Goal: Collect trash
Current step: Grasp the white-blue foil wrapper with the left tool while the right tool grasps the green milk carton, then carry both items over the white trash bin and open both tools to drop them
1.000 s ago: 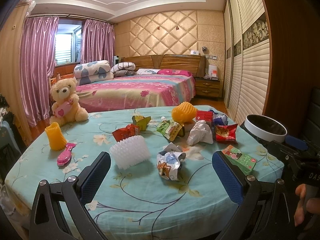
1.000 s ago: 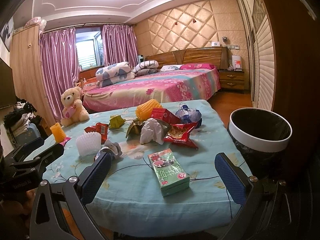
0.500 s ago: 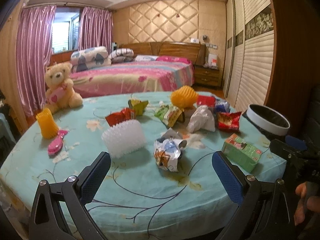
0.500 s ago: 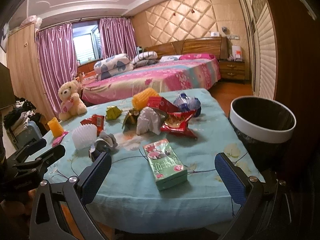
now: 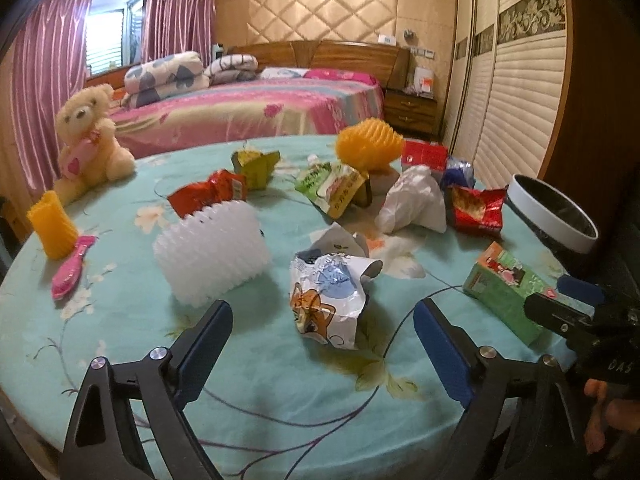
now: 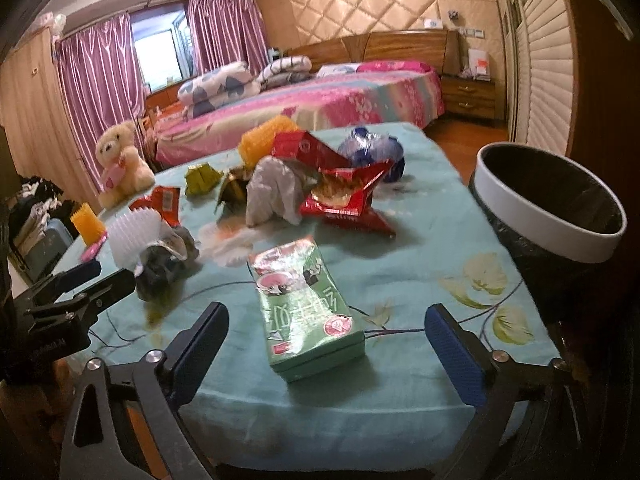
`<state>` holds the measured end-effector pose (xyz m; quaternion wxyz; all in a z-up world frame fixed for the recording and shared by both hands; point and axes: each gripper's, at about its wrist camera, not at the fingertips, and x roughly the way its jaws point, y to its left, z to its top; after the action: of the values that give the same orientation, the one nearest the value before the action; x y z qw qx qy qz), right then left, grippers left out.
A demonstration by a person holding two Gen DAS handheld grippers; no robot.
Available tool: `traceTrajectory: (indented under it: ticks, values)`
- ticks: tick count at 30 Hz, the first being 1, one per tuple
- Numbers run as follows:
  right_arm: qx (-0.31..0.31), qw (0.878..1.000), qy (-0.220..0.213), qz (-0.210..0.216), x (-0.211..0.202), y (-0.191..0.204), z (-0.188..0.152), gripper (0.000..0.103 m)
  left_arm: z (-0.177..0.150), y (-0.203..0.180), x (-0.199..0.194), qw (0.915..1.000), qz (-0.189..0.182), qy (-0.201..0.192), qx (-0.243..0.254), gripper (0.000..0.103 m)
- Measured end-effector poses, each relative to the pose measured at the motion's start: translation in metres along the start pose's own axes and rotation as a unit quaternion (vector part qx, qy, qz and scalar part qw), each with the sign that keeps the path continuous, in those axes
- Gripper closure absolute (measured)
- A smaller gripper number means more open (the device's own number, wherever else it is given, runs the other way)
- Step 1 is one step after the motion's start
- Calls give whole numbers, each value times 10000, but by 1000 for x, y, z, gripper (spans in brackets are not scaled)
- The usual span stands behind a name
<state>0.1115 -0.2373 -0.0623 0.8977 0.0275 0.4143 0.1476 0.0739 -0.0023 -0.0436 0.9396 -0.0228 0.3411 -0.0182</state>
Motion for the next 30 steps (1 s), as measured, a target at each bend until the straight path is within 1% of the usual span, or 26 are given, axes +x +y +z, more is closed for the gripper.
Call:
traceTrajectory:
  ticks: [1,4,5,6,7,8,10,11,13,14,23,30]
  values:
    - [24,10000,42,61,4,0,0,11,1,0,3,10000,-12,42,5,16]
    - [-98,9997,226,36,16,0,0,18,3,0,13,9999,-15,134,41,24]
    - [-145,9995,270,3,20,-1,0,25,4,0,17,9998,-41,178,61,34]
    - [-161,9994,316,-11,22,-2,0,35,4,-1,22,9996,-76,243,81,49]
    - [-204,9994,259,-83,22,-1,-1,39,4,-1,26,9993,-130,338,97,57]
    - [-207,9994,252,-81,21,-2,0,48,3,-1,29,9991,-144,390,108,67]
    - [-101,9996,243,25,19,-6,0,48,3,-2,28,9992,-153,331,164,69]
    - [-86,9997,224,24,18,-9,1,48,4,-2,27,9991,-207,329,180,72]
    - [-5,9998,197,16,15,-15,1,49,4,-6,26,9988,-303,307,224,73]
    - [-54,9998,162,-61,15,-15,2,49,4,-8,26,9987,-339,288,252,74]
    - [102,9996,-111,-242,-6,-36,6,49,8,-33,21,9960,-692,260,496,75]
    - [254,9985,-264,-414,-24,-56,12,49,20,-60,23,9929,-911,243,730,75]
